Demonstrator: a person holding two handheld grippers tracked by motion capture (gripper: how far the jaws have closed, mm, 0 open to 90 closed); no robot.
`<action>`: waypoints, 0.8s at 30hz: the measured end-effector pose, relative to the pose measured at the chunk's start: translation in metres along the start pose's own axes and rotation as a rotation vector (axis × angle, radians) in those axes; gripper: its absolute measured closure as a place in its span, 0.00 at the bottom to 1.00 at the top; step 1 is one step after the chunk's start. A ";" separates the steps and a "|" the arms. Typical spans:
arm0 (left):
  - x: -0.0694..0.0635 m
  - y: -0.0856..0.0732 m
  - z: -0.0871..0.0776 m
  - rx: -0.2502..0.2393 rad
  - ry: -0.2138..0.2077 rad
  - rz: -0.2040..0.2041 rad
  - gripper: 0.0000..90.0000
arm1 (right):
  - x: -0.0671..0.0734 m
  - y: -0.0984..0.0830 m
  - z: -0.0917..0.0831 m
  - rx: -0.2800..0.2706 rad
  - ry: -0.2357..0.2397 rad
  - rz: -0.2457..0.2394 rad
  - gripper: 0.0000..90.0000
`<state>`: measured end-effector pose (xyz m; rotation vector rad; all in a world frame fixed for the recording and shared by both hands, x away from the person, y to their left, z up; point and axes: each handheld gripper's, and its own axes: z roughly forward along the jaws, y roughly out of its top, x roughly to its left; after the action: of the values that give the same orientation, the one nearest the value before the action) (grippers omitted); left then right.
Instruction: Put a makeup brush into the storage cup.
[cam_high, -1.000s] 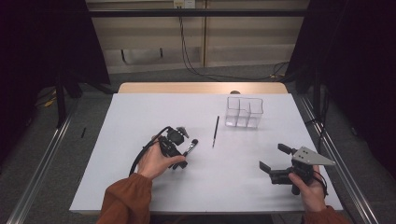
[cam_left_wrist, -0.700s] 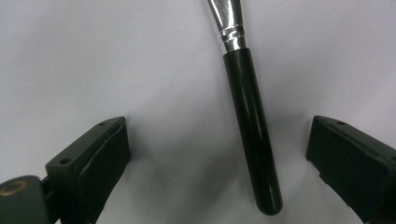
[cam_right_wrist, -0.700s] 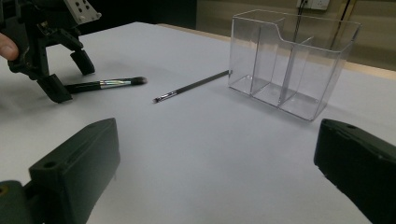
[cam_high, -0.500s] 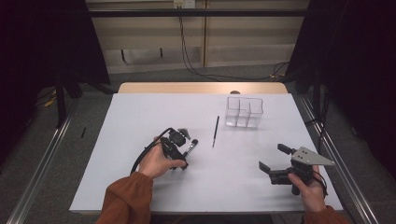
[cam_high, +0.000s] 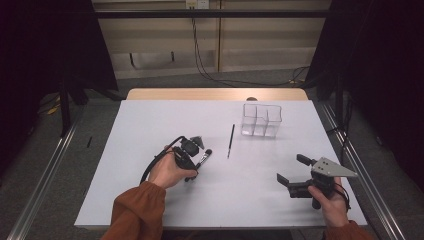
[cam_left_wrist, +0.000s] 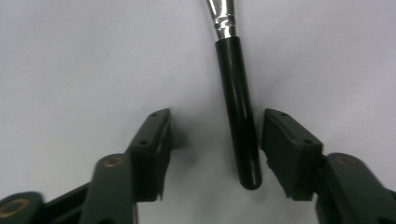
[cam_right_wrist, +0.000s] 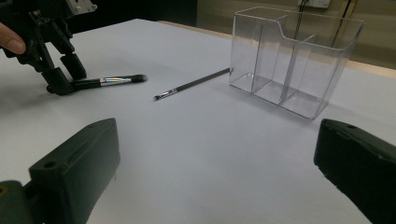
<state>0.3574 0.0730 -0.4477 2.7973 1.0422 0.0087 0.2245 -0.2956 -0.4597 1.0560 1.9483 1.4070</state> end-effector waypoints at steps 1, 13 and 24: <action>-0.001 0.001 0.000 0.005 0.001 0.003 0.57 | 0.000 0.000 0.000 0.000 0.000 0.002 0.00; 0.006 0.001 -0.002 0.011 -0.005 -0.049 0.79 | 0.000 0.000 0.001 0.008 0.009 -0.003 0.00; 0.013 -0.001 -0.002 -0.005 -0.028 -0.057 0.88 | 0.001 -0.001 0.001 0.013 0.017 -0.003 0.00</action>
<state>0.3659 0.0826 -0.4462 2.7538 1.1140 -0.0337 0.2251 -0.2946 -0.4607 1.0504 1.9727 1.4081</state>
